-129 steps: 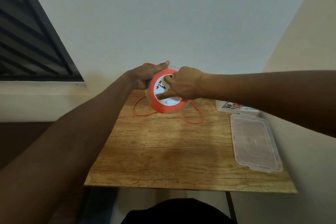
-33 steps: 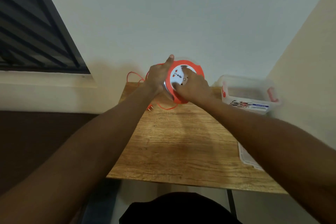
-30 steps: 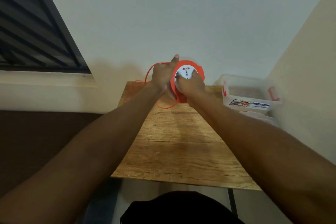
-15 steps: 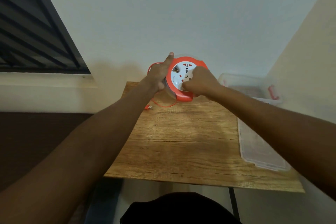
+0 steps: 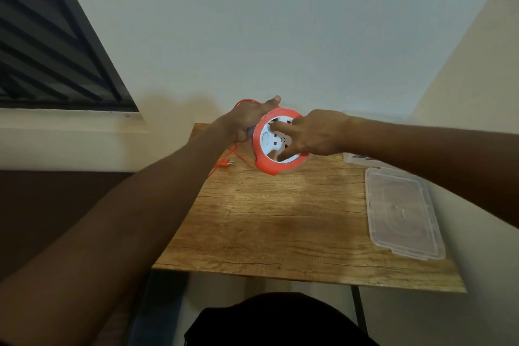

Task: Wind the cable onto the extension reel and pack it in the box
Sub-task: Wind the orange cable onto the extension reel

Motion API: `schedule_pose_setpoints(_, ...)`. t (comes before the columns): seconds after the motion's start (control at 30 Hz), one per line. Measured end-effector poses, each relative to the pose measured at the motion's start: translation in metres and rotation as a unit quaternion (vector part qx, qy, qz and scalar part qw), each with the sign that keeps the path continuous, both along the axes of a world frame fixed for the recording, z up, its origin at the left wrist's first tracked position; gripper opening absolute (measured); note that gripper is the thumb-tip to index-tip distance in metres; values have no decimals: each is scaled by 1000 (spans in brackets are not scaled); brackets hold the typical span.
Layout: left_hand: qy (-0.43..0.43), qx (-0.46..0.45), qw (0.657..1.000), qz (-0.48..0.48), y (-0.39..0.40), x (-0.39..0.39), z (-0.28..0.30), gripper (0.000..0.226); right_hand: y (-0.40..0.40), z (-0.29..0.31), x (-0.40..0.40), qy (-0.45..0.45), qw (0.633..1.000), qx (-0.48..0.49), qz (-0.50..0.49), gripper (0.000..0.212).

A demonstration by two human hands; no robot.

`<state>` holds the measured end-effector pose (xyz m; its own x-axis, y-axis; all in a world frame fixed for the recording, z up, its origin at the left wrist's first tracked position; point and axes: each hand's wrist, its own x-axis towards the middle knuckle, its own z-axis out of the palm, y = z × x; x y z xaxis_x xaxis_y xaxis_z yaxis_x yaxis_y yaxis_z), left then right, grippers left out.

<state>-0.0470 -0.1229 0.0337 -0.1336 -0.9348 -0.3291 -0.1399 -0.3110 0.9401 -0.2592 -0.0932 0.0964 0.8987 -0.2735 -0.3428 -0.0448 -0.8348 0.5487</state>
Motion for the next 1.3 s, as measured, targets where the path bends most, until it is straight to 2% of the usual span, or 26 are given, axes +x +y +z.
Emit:
schedule_pose_setpoints(0.27,-33,-4,999,-42,3,-6,7,54,19,-5,26,80,992,-70,-67,76)
schedule_pose_setpoints(0.4,-33,-6,998,-47,5,-4,9,51,20,-1,38,66,995,-62,-40,61)
schedule_pose_setpoints(0.47,-41,-16,998,-41,5,-1,9,52,18,-2,40,49,996,-60,-33,60)
schedule_pose_setpoints(0.63,-26,-5,1000,-1,7,9,8,51,10,-18,37,-113,986,-1,-120,64)
schedule_pose_setpoints(0.7,4,-14,999,34,8,11,4,48,7,-30,36,-180,970,7,-165,66)
schedule_pose_setpoints(0.77,54,-23,996,68,9,10,1,49,4,-40,35,-272,936,33,-221,67)
schedule_pose_setpoints(0.8,78,-28,993,87,9,8,1,50,4,-44,35,-338,904,57,-256,67)
schedule_pose_setpoints(0.87,109,-43,983,142,7,2,-1,52,8,-50,38,-472,804,131,-337,68)
schedule_pose_setpoints(0.9,106,-58,978,171,6,-1,-1,53,12,-51,44,-527,740,180,-378,70)
schedule_pose_setpoints(0.93,88,-76,974,193,6,-5,-1,56,16,-51,50,-577,660,240,-418,70)
schedule_pose_setpoints(0.97,61,-91,973,204,5,-8,-2,57,20,-51,58,-629,551,307,-455,68)
schedule_pose_setpoints(1.03,29,-106,971,214,7,-13,-7,57,25,-45,76,-697,270,424,-511,56)
schedule_pose_setpoints(1.07,28,-106,970,217,9,-15,-9,56,28,-43,83,-704,144,458,-523,51)
schedule_pose_setpoints(1.1,29,-101,971,216,10,-15,-11,55,32,-42,88,-706,47,479,-520,48)
schedule_pose_setpoints(1.13,26,-96,972,211,9,-13,-13,56,35,-43,92,-708,-15,489,-509,47)
schedule_pose_setpoints(1.17,15,-92,975,201,8,-10,-14,59,40,-44,94,-711,-42,495,-499,49)
schedule_pose_setpoints(1.2,-3,-89,978,188,7,-6,-14,62,45,-45,96,-709,-48,501,-493,55)
schedule_pose_setpoints(1.27,-30,-75,983,166,5,0,-14,67,53,-46,98,-698,-29,524,-488,75)
schedule_pose_setpoints(1.3,-34,-65,984,163,4,4,-15,66,56,-45,98,-688,-1,540,-485,85)
